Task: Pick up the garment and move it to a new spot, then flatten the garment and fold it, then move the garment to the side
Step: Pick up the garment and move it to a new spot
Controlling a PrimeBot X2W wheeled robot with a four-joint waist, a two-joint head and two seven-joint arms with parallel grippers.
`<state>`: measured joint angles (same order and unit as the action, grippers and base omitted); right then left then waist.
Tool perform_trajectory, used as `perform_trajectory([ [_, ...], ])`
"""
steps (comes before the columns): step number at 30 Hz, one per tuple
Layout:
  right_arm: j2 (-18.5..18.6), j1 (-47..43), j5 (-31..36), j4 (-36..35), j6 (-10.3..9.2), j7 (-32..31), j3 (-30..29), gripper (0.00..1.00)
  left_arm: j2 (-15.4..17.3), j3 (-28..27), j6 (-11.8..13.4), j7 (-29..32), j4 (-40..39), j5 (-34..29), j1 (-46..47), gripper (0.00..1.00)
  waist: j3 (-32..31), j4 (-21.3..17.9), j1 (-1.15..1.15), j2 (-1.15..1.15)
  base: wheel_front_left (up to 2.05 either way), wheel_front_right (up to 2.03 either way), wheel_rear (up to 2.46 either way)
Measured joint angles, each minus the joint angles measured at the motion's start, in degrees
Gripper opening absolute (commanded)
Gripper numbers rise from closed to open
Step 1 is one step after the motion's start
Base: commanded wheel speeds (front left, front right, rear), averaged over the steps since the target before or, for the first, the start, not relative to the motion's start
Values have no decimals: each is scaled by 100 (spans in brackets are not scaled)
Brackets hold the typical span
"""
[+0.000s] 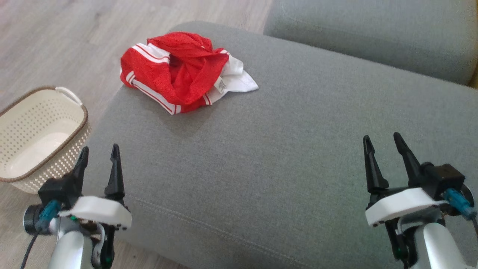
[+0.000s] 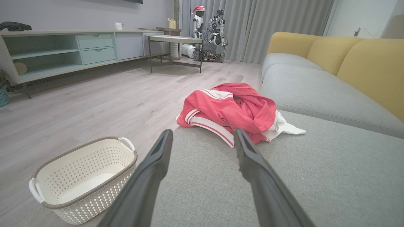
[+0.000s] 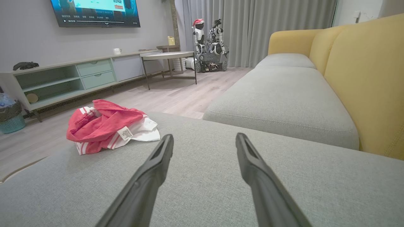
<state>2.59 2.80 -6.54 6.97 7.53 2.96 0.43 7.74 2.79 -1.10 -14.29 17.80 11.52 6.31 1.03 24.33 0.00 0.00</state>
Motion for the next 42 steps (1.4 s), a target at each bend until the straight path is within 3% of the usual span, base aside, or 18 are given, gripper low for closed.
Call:
perform_trajectory([
  [11,2,400,312,-490,0,-374,-24,100,-154,-169,-102,-1,-35,110,1045,100,793,-263,1,0,0,0,0],
  [16,38,749,474,-818,0,-558,-80,100,-210,-302,-197,-11,249,181,1934,100,1375,-400,1,0,0,0,0],
  [23,170,1206,565,-1106,0,-703,-76,100,-145,-413,-303,-41,1550,319,3344,100,2183,-587,2,0,0,0,0],
  [29,204,1456,605,-1148,0,-737,-29,100,127,-520,-339,43,3488,377,4435,100,2739,-832,2,-1,0,0,0],
  [35,214,1456,605,-1173,0,-751,-74,100,230,-537,-293,279,4579,379,4931,100,2889,-983,1,0,0,0,0],
  [36,214,1456,606,-1174,0,-751,-82,100,232,-535,-294,342,4708,380,4987,74,2889,-983,1,0,0,0,0],
  [37,213,1456,606,-1176,0,-751,-86,100,242,-534,-301,361,4815,382,5036,0,2887,-981,0,0,0,0,0],
  [42,209,1458,606,-1157,0,-727,-97,100,386,-516,-348,64,4878,424,5132,0,2778,-970,0,0,0,0,0],
])
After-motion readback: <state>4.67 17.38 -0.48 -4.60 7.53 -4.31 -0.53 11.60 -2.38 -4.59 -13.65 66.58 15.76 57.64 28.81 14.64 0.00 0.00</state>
